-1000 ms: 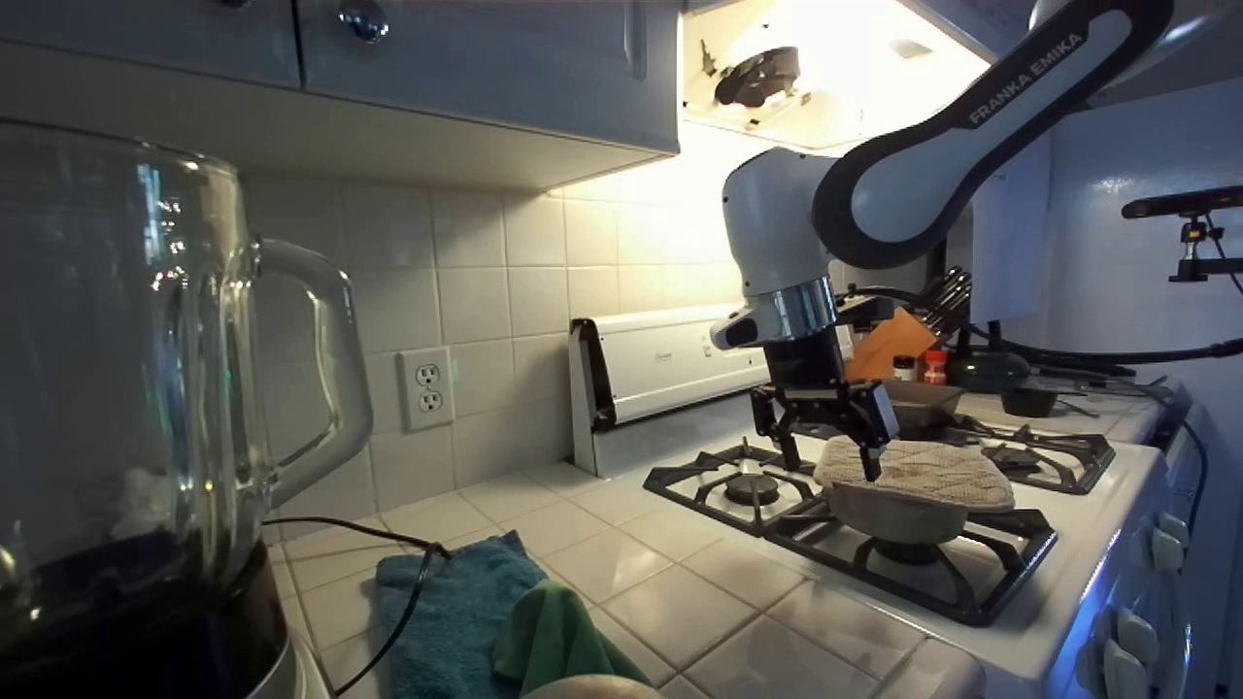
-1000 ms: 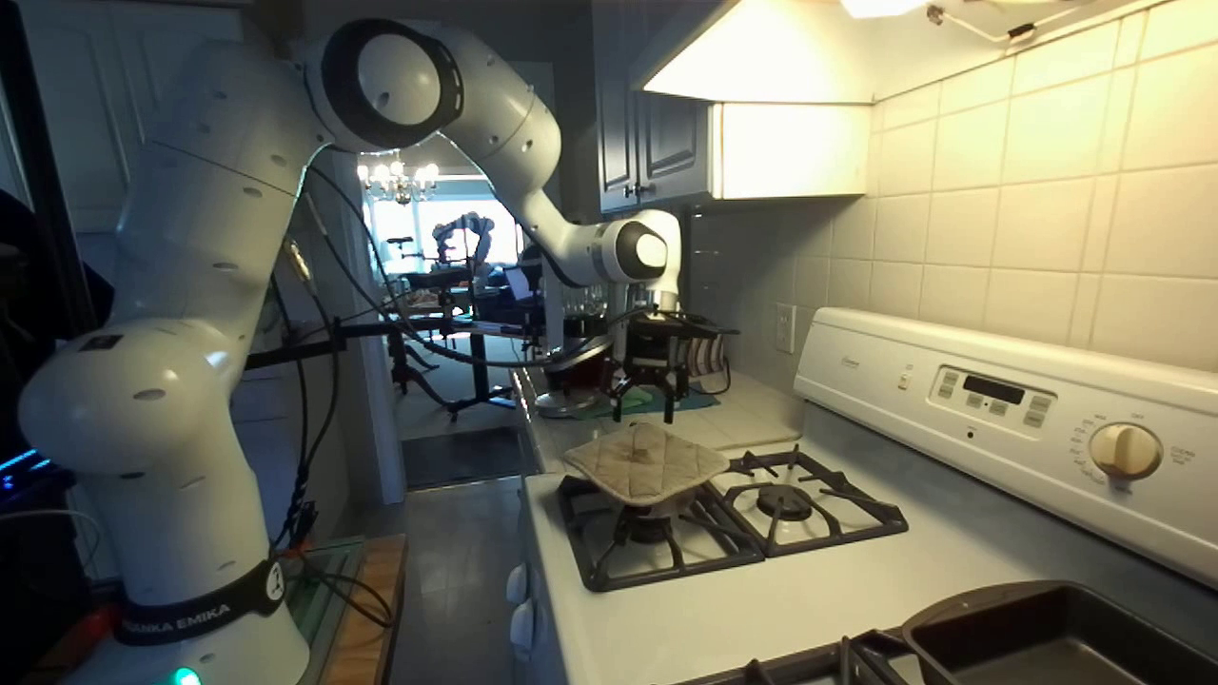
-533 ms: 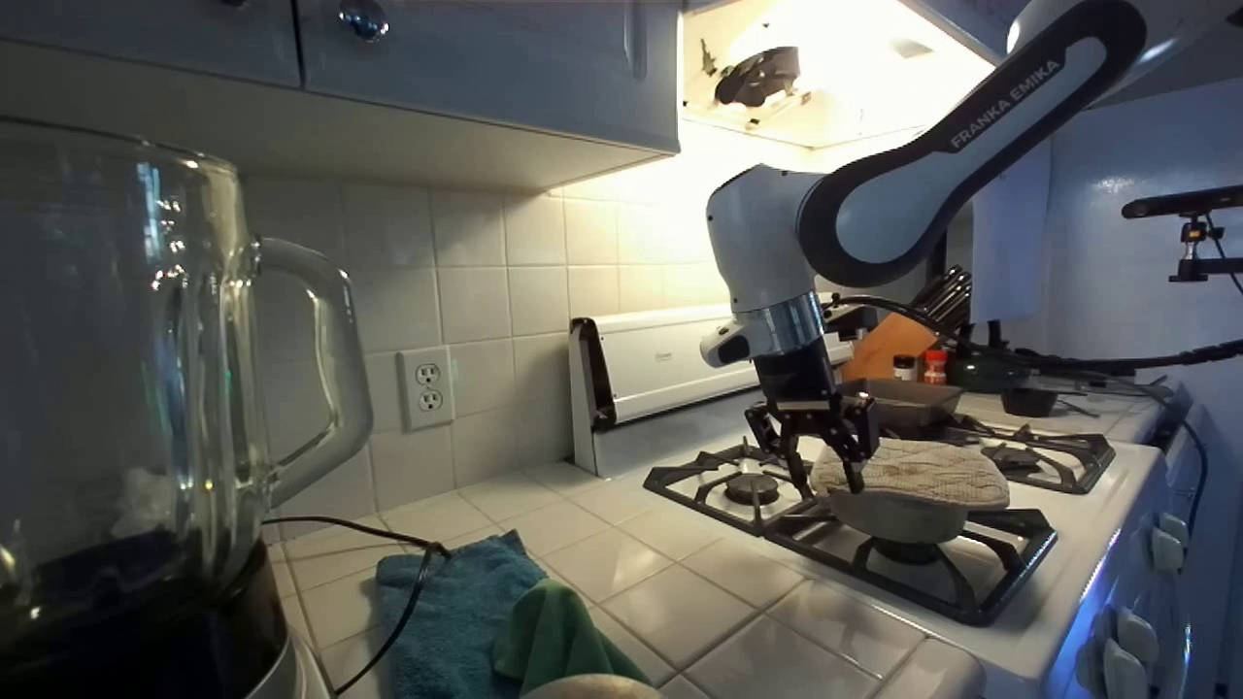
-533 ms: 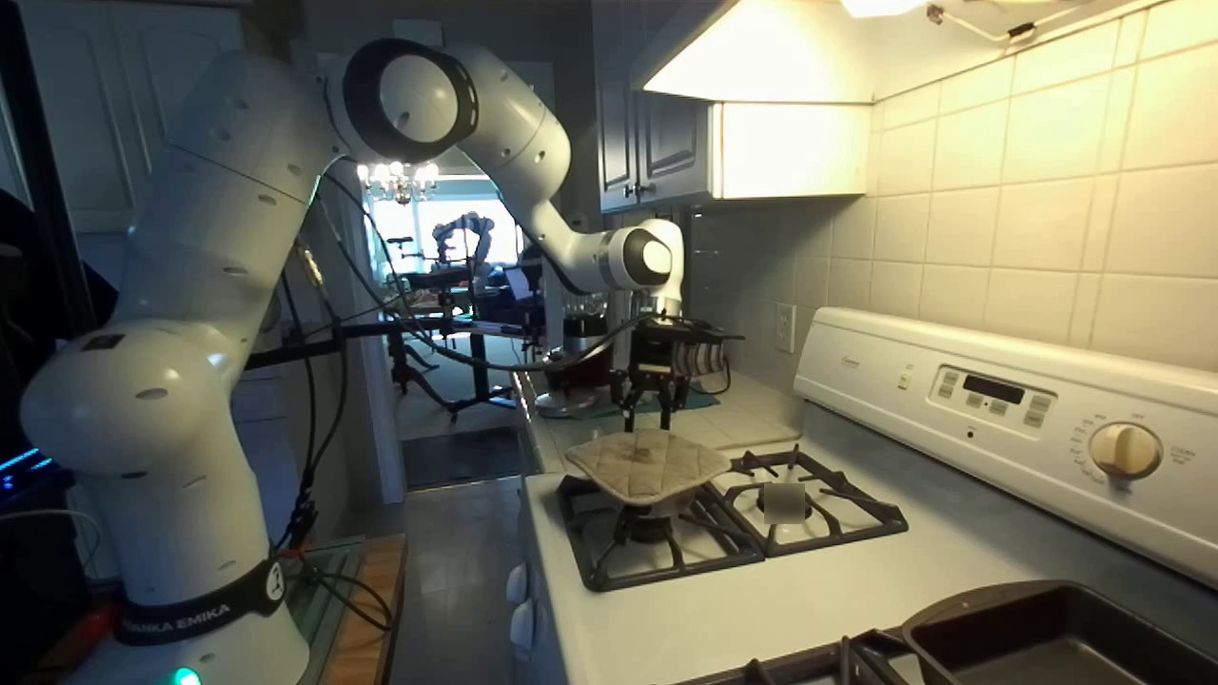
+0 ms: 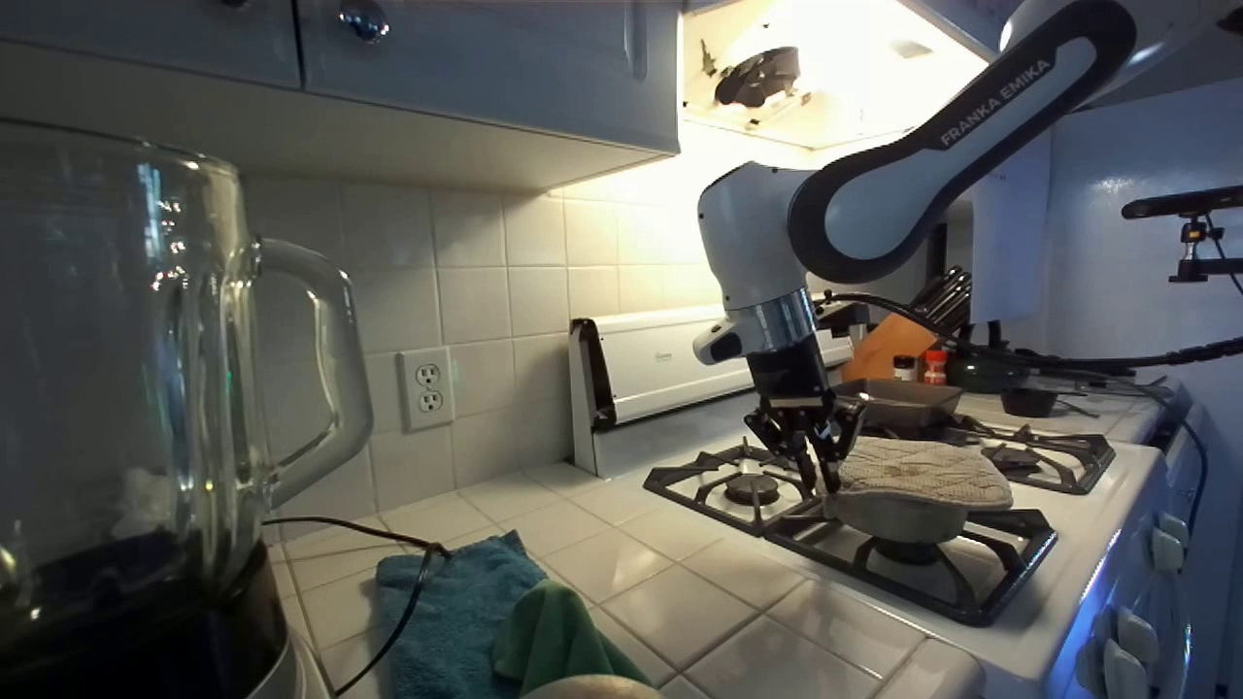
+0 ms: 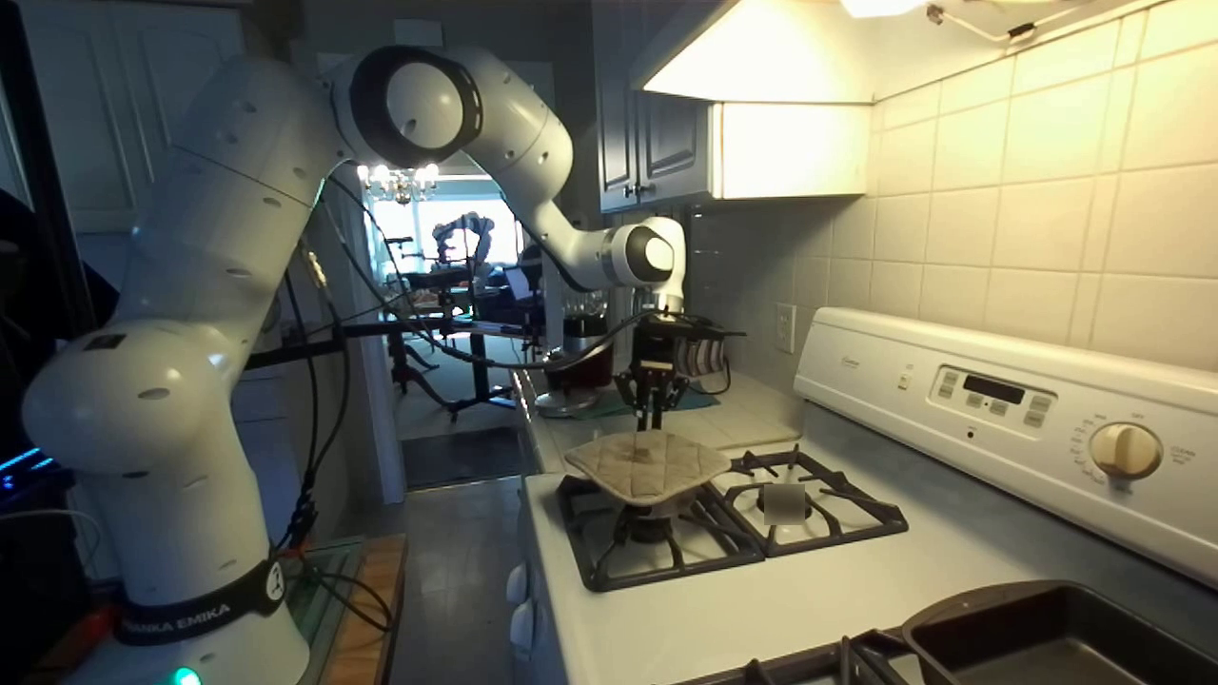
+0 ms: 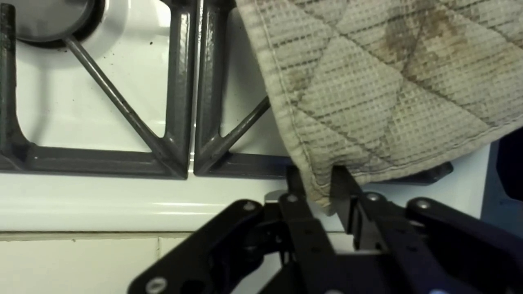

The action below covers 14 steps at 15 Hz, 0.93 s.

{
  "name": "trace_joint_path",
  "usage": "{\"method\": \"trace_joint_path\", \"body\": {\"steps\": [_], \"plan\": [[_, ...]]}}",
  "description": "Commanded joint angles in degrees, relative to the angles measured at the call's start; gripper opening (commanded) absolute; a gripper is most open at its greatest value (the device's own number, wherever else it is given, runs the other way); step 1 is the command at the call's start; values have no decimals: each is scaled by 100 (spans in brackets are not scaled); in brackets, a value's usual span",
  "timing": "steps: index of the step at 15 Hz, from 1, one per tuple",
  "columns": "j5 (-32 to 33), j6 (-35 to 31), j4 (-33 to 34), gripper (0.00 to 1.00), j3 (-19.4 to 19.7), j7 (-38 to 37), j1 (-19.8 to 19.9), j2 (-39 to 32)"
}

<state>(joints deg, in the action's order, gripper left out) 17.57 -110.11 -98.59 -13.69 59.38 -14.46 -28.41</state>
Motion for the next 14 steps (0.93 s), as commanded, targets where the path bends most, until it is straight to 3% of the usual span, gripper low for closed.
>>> {"method": "trace_joint_path", "body": {"steps": [1, 7, 8, 10, 11, 14], "plan": [[109, 212, 225, 55, -7, 81, -57, -130], [21, 455, 266, 96, -68, 215, -100, -245], [2, 494, 276, 99, -83, 246, -103, -277], [4, 539, 289, 64, -106, 291, -110, -325], [-17, 540, 301, 63, -116, 322, -105, -342], [-65, 510, 334, 42, -133, 335, -95, -387]]}}
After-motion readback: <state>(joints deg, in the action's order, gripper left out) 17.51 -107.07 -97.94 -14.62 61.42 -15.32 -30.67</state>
